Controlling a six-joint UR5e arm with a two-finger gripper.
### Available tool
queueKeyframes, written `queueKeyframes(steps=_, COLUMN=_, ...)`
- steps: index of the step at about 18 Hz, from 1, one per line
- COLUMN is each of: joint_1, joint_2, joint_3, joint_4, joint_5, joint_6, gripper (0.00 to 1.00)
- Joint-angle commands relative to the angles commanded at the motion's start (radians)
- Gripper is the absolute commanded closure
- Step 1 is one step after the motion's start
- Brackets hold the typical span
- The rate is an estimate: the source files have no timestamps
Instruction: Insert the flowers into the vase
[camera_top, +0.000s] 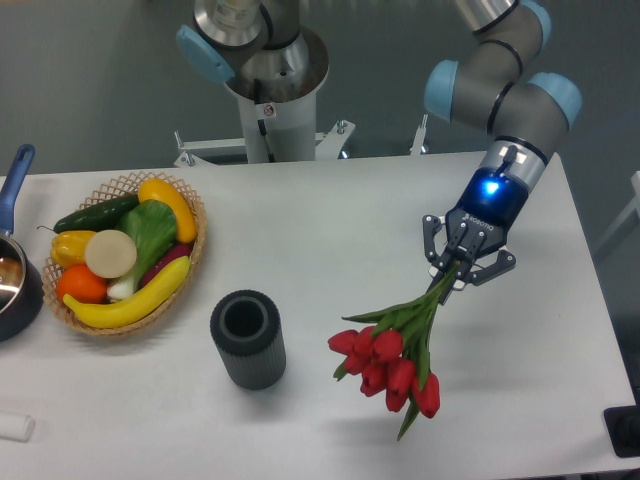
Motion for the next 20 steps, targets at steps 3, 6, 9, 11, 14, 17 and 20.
queueKeyframes(steps=3, joint_1=0.000, joint_2=-0.006, joint_3=-0.006, joint_4=0.002, joint_5=0.080, joint_6=0.002, gripper=0.78)
queueKeyframes(steps=6, joint_1=-0.002, joint_2=-0.021, joint_3=-0.011, joint_4=0.002, joint_5=0.101, joint_6=0.011, gripper=0.78)
queueKeyframes(steps=9, joint_1=-0.003, joint_2=-0.041, joint_3=-0.011, joint_4=0.006, joint_5=0.167, joint_6=0.011, gripper=0.78)
queueKeyframes(steps=11, joint_1=-0.005, joint_2=-0.051, joint_3=-0.011, joint_4=0.006, joint_5=0.225, joint_6=0.011, gripper=0.78)
queueKeyframes(steps=14, joint_1=-0.006, joint_2=-0.066, joint_3=-0.012, joint_4=0.005, joint_5=0.247, joint_6=0.011, gripper=0.78)
queueKeyframes(steps=17, joint_1=-0.008, joint_2=-0.074, joint_3=-0.012, joint_4=0.005, joint_5=0.249, joint_6=0.011, gripper=0.78)
queueKeyframes(steps=20, joint_1=-0.008, joint_2=-0.072, joint_3=-0.020, joint_4=0.005, joint_5=0.285, joint_6=0.012, gripper=0.78)
